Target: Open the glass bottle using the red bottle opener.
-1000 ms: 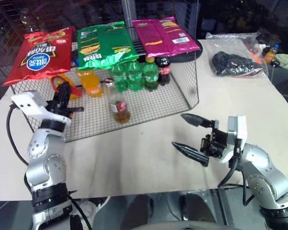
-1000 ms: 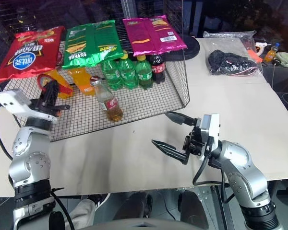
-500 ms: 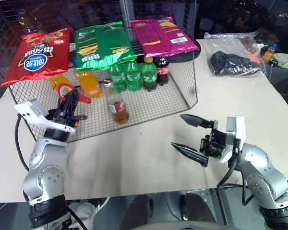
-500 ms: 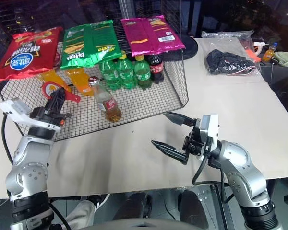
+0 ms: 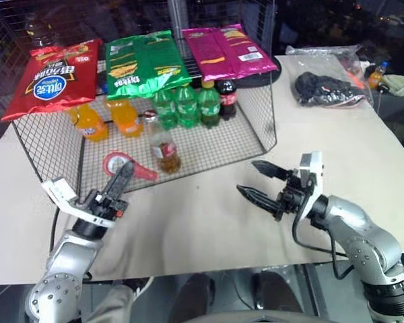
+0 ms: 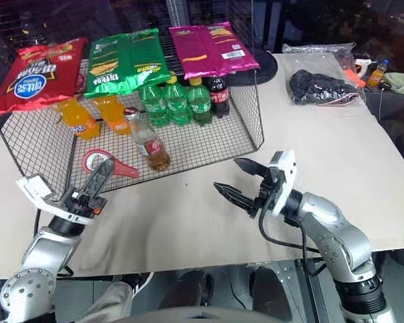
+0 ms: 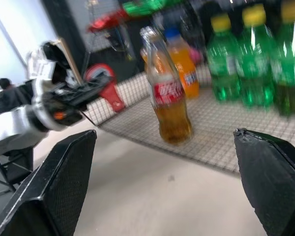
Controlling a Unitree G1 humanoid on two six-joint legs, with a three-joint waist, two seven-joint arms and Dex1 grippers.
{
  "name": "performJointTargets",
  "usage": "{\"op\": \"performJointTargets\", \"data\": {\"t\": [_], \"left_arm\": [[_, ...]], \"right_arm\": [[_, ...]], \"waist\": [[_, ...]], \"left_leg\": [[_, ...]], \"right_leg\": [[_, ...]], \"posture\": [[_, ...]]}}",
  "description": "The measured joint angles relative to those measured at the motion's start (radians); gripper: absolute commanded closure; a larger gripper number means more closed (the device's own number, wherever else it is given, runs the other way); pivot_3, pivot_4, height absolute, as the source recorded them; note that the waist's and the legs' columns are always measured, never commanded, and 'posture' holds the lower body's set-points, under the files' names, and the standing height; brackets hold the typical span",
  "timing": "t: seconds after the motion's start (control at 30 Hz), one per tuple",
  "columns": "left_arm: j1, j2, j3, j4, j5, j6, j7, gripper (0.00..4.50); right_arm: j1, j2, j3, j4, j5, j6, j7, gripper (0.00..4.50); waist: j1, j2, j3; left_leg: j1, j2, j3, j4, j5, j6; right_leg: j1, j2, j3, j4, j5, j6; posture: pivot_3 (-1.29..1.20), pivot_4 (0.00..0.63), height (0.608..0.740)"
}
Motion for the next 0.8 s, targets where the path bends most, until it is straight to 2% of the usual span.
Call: {"op": "performJointTargets", "data": {"t": [0.03, 0.1, 0.23, 0.37, 0.57, 0.67, 0.8], "left_arm": [[0.006, 0.005, -0.004, -0.007, -0.032, 0.025, -0.015, 4.45], [0.004, 0.033, -0.088, -0.017, -0.077, 0.108, -0.058, 4.45], [-0.087, 0.033, -0.261, -0.011, -0.088, 0.22, -0.124, 4.45], [-0.16, 0.026, -0.352, 0.02, -0.08, 0.272, -0.172, 4.45], [-0.2, 0.023, -0.402, 0.079, -0.04, 0.299, -0.243, 4.45], [-0.218, 0.001, -0.423, 0.101, -0.007, 0.292, -0.266, 4.5], [-0.222, -0.016, -0.434, 0.12, 0.028, 0.288, -0.293, 4.5]], "right_arm": [[-0.005, -0.008, 0.006, -0.014, 0.014, 0.062, -0.036, 0.0], [-0.036, -0.067, 0.028, -0.041, 0.084, 0.224, -0.076, 0.0], [-0.08, -0.071, 0.043, -0.05, 0.227, 0.402, -0.107, 0.0], [-0.105, -0.053, 0.046, -0.043, 0.298, 0.484, -0.129, 0.0], [-0.149, -0.045, 0.045, -0.019, 0.345, 0.545, -0.137, 0.0], [-0.157, -0.043, 0.045, -0.011, 0.374, 0.572, -0.136, 0.84], [-0.169, -0.045, 0.043, -0.005, 0.393, 0.598, -0.138, 2.6]], "waist": [[-0.001, 0.0, 0.0], [0.001, 0.0, 0.0], [-0.002, 0.0, 0.0], [-0.007, 0.001, 0.0], [-0.005, 0.001, 0.0], [-0.003, 0.001, 0.0], [-0.003, 0.001, 0.0]], "left_leg": [[0.0, 0.0, 0.0, 0.0, 0.0, 0.0], [0.0, -0.001, 0.0, 0.0, 0.0, 0.0], [0.0, -0.001, 0.0, 0.0, 0.0, 0.0], [0.0, 0.0, 0.001, 0.0, 0.0, 0.0], [0.0, 0.0, 0.0, 0.0, 0.0, 0.0], [0.0, -0.001, 0.001, 0.0, 0.0, 0.0], [0.0, 0.0, 0.0, 0.0, 0.0, 0.0]], "right_leg": [[0.0, 0.002, 0.0, 0.0, 0.0, 0.0], [0.0, 0.002, 0.0, 0.0, 0.0, 0.0], [0.0, 0.003, 0.0, 0.0, 0.0, 0.0], [0.0, 0.004, 0.001, 0.0, 0.0, 0.0], [0.0, 0.004, 0.001, 0.0, 0.0, 0.0], [0.0, 0.003, 0.001, 0.0, 0.0, 0.0], [0.0, 0.003, 0.001, 0.0, 0.0, 0.0]], "posture": [[0.0, 0.15, 0.74], [0.0, 0.15, 0.74], [0.0, 0.15, 0.74], [0.0, 0.15, 0.74], [0.0, 0.15, 0.74], [0.0, 0.15, 0.74], [0.0, 0.15, 0.74]]}}
